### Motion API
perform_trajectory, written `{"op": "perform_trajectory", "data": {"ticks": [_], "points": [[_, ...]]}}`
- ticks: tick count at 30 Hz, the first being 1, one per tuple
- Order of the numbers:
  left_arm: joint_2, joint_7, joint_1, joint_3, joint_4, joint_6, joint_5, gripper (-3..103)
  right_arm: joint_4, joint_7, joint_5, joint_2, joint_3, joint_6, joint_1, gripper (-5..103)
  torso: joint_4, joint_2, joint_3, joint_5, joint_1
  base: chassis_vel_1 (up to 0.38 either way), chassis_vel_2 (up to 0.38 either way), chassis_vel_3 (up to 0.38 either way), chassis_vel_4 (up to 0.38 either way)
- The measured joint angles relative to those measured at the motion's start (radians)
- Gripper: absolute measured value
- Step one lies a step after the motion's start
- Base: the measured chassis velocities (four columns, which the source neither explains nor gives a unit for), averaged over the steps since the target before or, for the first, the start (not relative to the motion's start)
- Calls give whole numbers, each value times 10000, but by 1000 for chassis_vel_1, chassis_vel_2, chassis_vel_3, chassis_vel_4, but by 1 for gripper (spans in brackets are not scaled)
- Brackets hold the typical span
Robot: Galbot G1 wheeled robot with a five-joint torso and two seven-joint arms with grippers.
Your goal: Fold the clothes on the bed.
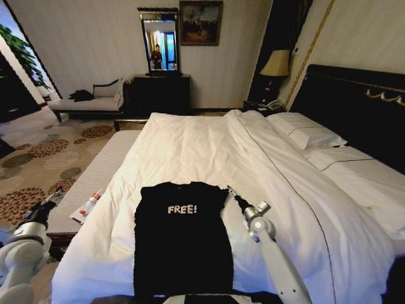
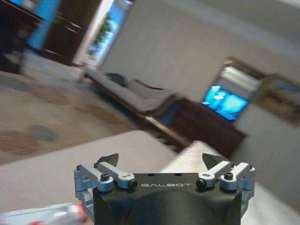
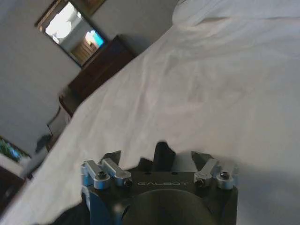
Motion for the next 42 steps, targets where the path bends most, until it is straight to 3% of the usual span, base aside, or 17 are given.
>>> {"op": "perform_trajectory", "data": {"ticks": [4,9,11,16,18,21,26,32,38,42], "points": [[-39,331,-169,310,8,-9,-81,100,-290,-34,-388,-115,-361,76,126,70,-1,0,0,0,0,0,0,0,0],[-243,-135,-396,704,-180,-16,357,100,-497,-223,-562,-125,-599,227,275,47,-1,-1,0,0,0,0,0,0,0],[-260,-183,-407,734,-202,-17,420,100,-518,-241,-563,-122,-619,242,297,47,-1,-1,0,0,1,0,0,0,0],[-225,-570,-512,731,-232,-23,680,100,-575,-393,-688,-51,-838,400,410,21,0,-1,0,-1,1,0,0,0,0],[-204,-595,-515,709,-225,-23,693,100,-574,-419,-751,-33,-887,422,417,21,0,-1,0,1,0,0,0,0,0],[-153,-645,-537,656,-187,-23,717,100,-598,-522,-1079,36,-1056,536,470,4,1,-1,0,0,0,0,0,0,0],[-179,-652,-597,697,-108,-16,778,100,-217,-906,-2024,27,-1385,1073,290,0,0,-2,0,0,0,0,0,0,0],[-274,-669,-593,821,-163,5,897,100,-100,-1931,-3530,-33,-2575,2478,126,0,0,-1,-1,-1,-1,0,0,0,0],[-291,-734,-546,869,-280,49,968,100,-1205,-1866,-4674,105,-3767,3547,350,-2,1,-1,0,0,0,0,0,0,0],[-272,-742,-524,797,-270,99,959,100,-1166,-2289,-4740,86,-4000,3959,165,8,1,-1,0,0,0,0,0,0,0]]}}
